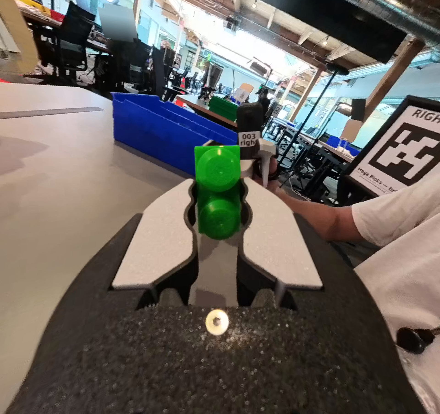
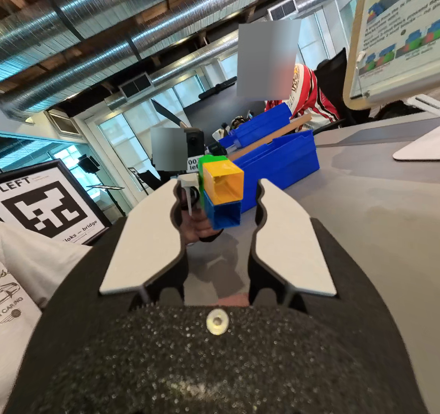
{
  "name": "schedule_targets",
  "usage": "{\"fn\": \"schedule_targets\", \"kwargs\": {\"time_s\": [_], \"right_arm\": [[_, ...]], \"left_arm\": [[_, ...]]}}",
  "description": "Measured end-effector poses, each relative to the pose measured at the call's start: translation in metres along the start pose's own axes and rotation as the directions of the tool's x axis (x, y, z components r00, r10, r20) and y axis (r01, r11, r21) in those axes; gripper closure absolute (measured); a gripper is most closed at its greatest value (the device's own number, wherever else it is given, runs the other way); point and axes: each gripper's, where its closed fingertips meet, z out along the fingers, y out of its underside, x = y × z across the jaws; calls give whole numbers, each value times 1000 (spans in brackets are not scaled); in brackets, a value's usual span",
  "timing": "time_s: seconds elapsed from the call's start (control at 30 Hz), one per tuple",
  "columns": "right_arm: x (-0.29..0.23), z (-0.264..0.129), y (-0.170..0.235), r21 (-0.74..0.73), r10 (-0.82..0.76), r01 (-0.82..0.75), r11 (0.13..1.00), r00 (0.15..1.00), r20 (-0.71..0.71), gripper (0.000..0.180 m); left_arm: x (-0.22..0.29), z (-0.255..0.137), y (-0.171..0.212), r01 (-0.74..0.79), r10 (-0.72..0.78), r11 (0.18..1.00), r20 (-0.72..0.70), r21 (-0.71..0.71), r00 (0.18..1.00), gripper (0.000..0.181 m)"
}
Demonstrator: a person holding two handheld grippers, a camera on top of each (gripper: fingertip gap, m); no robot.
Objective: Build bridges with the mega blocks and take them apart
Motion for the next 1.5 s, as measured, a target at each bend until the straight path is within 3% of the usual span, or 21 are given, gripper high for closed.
{"fn": "schedule_targets", "kwargs": {"time_s": [0.1, 0.23, 0.33, 0.37, 0.4, 0.8, 0.93, 1.07, 1.23, 1.4, 1.5], "right_arm": [[-7, 8, -12, 63, -57, 55, 996, 998, 32, 108], [-15, 28, 4, -2, -6, 6, 1000, 995, 100, 94], [-23, 35, 14, -31, -28, 32, 999, 991, 129, 108], [-26, 35, 16, -46, -33, 41, 998, 988, 150, 133], [-23, 35, 21, -83, -38, 51, 995, 989, 145, 144], [-28, 29, 21, -99, -81, 98, 990, 984, 157, 145], [-21, 15, 9, -60, -52, 61, 996, 989, 141, 145], [-14, -7, -5, -13, -69, 70, 997, 993, 96, 145], [-14, -3, -4, -13, -62, 64, 998, 993, 96, 144], [-7, -1, 5, -54, -167, 167, 984, 986, -3, 144], [-3, -10, -4, -52, -207, 204, 978, 976, -72, 144]], "left_arm": [[10, 5, -4, 11, -11, 1000, -39, 16, 999, 147], [19, 8, -11, 63, -57, 996, -98, 55, 994, 147], [22, 11, -5, 63, -60, 998, -115, 24, 992, 147], [24, 12, -3, 59, -56, 998, -122, 19, 991, 147], [25, 12, -2, 66, -63, 998, -131, 19, 989, 147], [30, 11, -7, -7, 11, 999, -111, 31, 994, 148], [20, -20, -44, 75, -51, 978, -124, 195, 991, 148], [0, -46, -52, 6, -4, 983, -11, 184, 1000, 148], [-8, -33, -20, -111, 103, 992, 123, 61, 987, 148], [-21, -36, -18, -301, 257, 951, 367, 66, 894, 148], [-32, -37, -9, -257, 230, 966, 380, 20, 896, 147]]}}
